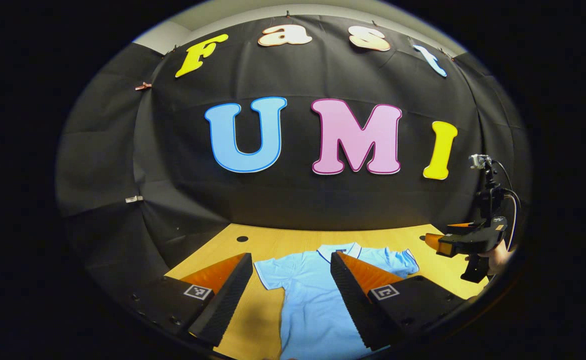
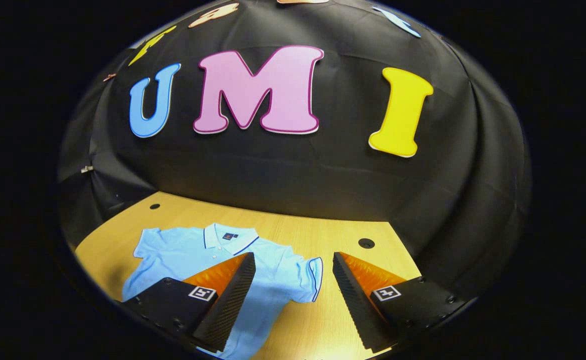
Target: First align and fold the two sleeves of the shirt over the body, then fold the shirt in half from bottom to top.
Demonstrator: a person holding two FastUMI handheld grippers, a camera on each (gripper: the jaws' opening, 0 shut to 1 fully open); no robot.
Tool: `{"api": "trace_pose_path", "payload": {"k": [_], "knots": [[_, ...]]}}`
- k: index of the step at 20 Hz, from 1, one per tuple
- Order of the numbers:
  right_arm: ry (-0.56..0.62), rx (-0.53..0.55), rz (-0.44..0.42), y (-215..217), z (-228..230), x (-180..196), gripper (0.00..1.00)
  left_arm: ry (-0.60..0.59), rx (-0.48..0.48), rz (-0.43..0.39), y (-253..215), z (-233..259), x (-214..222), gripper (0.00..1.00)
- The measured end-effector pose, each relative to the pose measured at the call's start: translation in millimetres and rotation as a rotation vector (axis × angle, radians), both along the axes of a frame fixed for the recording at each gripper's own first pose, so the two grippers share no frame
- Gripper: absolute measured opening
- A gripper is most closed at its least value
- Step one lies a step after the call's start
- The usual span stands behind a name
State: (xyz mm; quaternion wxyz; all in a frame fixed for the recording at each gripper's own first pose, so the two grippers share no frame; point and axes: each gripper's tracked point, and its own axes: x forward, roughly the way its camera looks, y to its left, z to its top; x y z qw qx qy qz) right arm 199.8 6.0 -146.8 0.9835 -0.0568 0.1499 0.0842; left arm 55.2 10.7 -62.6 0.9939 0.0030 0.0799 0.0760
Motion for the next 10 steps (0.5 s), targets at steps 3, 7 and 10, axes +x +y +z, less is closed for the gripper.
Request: {"api": "trace_pose_path", "payload": {"k": [3,7,10], "knots": [[0.075,-0.011,-0.011,-6.6,-39.9,33.6,0.97,-0.001,0.032,0.007,-1.1,-2.7,9.8,0.99],[0.192,-0.019,-0.082,-31.3,-93.1,60.8,0.98,0.033,-0.001,0.013,-1.3,-13.2,30.6,0.99],[0.241,0.009,-0.125,-44.1,-119.9,83.1,0.95,0.047,0.023,0.007,-1.8,-15.0,45.0,0.99]]}}
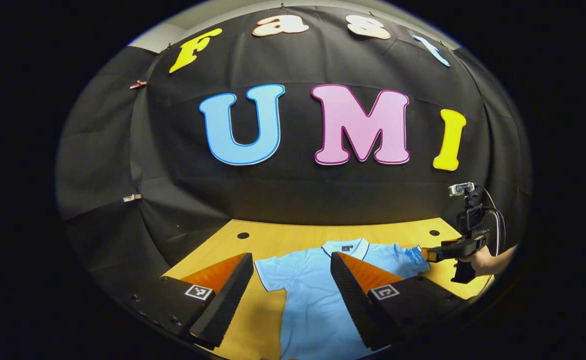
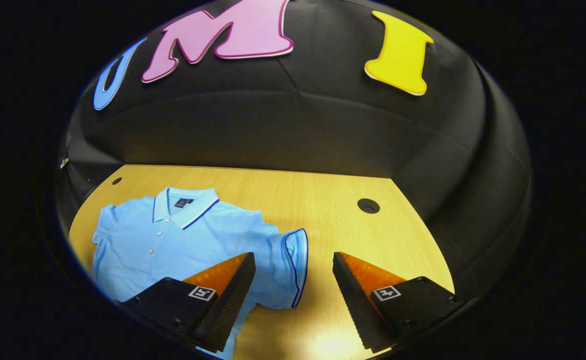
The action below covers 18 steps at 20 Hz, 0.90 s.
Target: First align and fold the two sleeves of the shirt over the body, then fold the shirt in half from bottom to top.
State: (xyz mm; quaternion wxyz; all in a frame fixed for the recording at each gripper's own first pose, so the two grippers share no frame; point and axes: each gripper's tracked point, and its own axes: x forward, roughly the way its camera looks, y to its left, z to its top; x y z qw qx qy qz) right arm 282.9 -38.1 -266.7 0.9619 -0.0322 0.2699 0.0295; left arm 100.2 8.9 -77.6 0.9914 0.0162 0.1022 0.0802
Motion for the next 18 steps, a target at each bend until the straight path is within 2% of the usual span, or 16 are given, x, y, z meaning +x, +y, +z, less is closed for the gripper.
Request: {"api": "trace_pose_path", "payload": {"k": [4,8,10,11,13,14,16,17,18], "knots": [[0.056,0.019,-0.049,-9.3,-29.3,28.2,0.97,0.033,-0.015,-0.055,-13.3,-10.8,7.8,0.99],[0.117,0.077,-0.108,-16.7,-53.3,42.6,0.97,0.061,-0.032,-0.04,-13.6,-23.0,11.1,0.99],[0.152,0.117,-0.129,-17.9,-64.8,42.6,0.94,0.065,-0.037,-0.032,-14.5,-25.1,10.3,0.99],[0.157,0.112,-0.126,-16.1,-69.1,42.6,0.89,0.065,-0.035,-0.03,-15.3,-26.2,10.5,0.99],[0.156,0.081,-0.086,-12.7,-68.4,42.2,0.84,0.071,-0.026,-0.028,-16.6,-29.4,9.9,0.99],[0.143,0.087,-0.072,-7.4,-67.3,46.2,0.79,0.074,-0.025,-0.028,-17.9,-30.1,9.4,0.99],[0.151,0.098,-0.069,2.3,-68.6,47.2,0.35,0.076,-0.031,-0.031,-20.7,-32.3,7.9,0.99],[0.158,0.108,-0.071,5.6,-69.1,46.5,0.29,0.081,-0.039,-0.032,-21.7,-35.8,7.0,0.99],[0.158,0.106,-0.083,7.4,-70.8,48.9,0.11,0.082,-0.045,-0.032,-22.3,-37.6,6.2,0.99]]}}
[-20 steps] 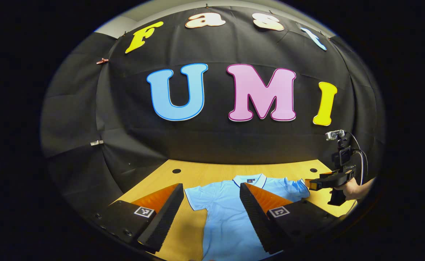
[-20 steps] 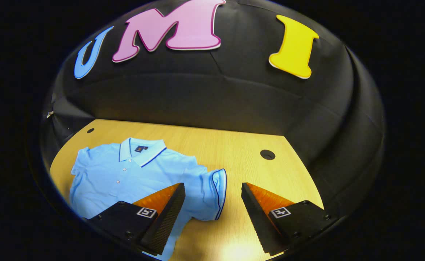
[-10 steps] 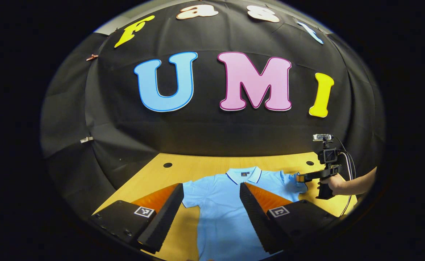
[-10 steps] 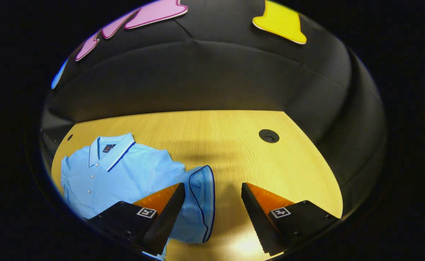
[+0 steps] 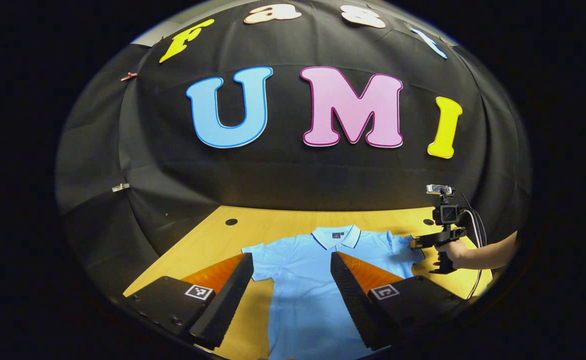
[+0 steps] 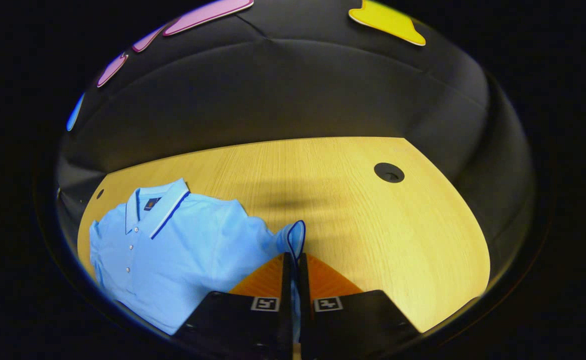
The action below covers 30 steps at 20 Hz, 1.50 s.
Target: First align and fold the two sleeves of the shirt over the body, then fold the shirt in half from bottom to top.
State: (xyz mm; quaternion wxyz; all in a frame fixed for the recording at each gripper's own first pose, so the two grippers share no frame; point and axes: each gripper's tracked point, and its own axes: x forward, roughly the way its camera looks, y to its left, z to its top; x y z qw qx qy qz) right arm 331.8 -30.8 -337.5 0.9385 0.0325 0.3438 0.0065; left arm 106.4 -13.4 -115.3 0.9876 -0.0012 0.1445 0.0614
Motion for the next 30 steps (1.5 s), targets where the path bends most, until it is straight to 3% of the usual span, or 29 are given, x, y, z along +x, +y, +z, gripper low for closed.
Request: {"api": "trace_pose_path", "payload": {"k": [2,10,15,24,27,29,30], "knots": [[0.005,0.004,0.01,2.9,3.5,-2.3,0.05,-0.008,-0.006,0.001,0.7,0.8,-1.9,0.99],[-0.089,-0.061,0.095,26.7,60.6,1.2,0.05,-0.02,-0.035,0.034,27.1,-5.6,-14.1,0.99],[-0.135,-0.072,0.19,88.1,87.3,1.7,0.05,-0.01,-0.054,0.078,50.4,-11.8,-32.3,0.99],[-0.098,-0.073,0.354,203.3,64.7,-31.9,0.06,0.001,-0.075,0.143,98.7,-24.1,-45.4,0.98],[-0.09,-0.055,0.385,224.9,60.3,-45.0,0.13,0.012,-0.066,0.201,123.1,-33.1,-41.7,0.99],[-0.085,-0.037,0.404,233.6,58.6,-56.2,0.27,0.001,-0.097,0.209,130.5,-35.6,-28.4,0.99],[-0.081,-0.033,0.412,233.3,58.1,-61.3,0.42,-0.004,-0.111,0.203,132.5,-36.8,-21.2,0.99]]}}
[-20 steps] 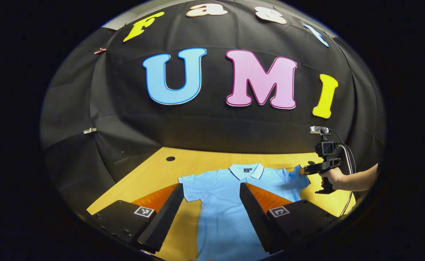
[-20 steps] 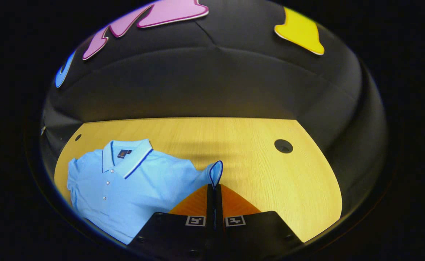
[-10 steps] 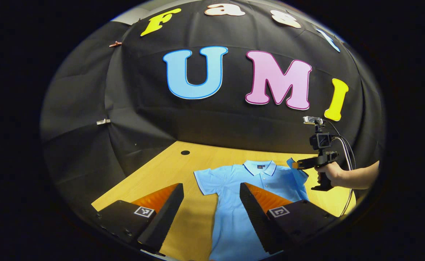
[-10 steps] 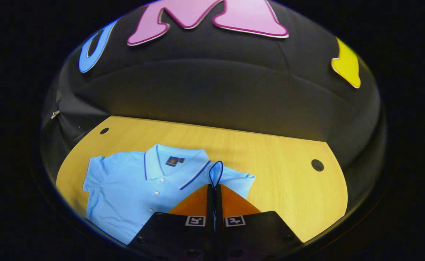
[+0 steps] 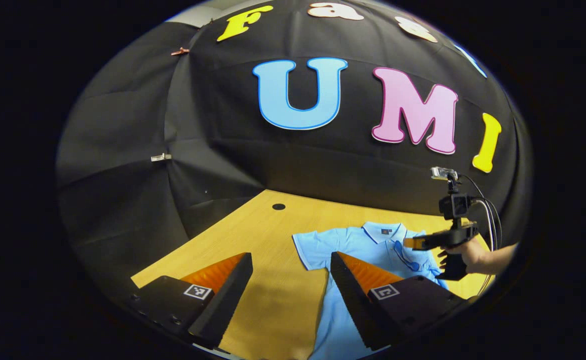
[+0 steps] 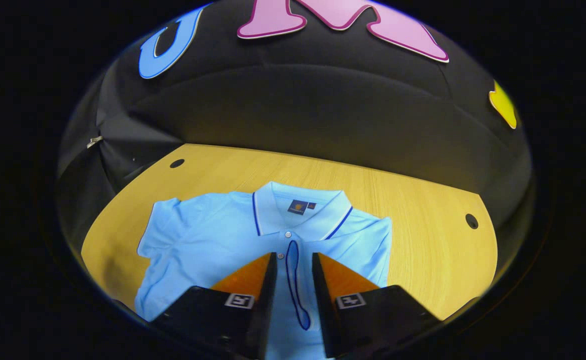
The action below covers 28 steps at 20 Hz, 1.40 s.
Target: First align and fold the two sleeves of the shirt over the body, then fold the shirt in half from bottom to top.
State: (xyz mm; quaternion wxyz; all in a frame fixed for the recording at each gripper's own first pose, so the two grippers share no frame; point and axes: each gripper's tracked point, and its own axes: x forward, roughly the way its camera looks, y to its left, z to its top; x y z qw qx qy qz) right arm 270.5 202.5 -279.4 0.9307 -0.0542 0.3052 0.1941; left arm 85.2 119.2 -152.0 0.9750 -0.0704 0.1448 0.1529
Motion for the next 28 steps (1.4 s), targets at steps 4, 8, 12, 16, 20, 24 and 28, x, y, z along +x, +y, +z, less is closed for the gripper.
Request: {"api": "trace_pose_path", "payload": {"k": [4,8,12,16,20,24,28], "knots": [[-0.028,-0.009,-0.016,-19.7,12.7,-7.4,0.92,0.012,0.013,-0.039,10.9,-9.0,42.3,0.99],[-0.065,-0.015,-0.046,-49.8,30.8,-9.8,0.98,0.033,-0.038,-0.098,17.7,-27.5,96.9,0.99],[-0.08,-0.002,-0.086,-78.5,44.6,-15.8,0.98,0.122,-0.08,-0.105,43.4,-74.7,146.6,0.99],[-0.095,-0.012,-0.114,-111.7,50.5,-32.1,0.99,0.195,-0.045,-0.121,64.5,-114.5,192.3,0.97],[-0.099,-0.094,-0.11,-146.8,36.8,-53.3,0.98,0.229,-0.065,-0.146,66.5,-138.0,230.9,0.97],[-0.058,-0.11,-0.144,-172.9,24.5,-78.4,0.98,0.29,-0.034,-0.182,68.4,-164.9,260.8,0.97],[-0.036,-0.076,-0.189,-186.8,26.5,-94.0,0.98,0.373,-0.032,-0.198,67.8,-194.5,267.0,0.97]]}}
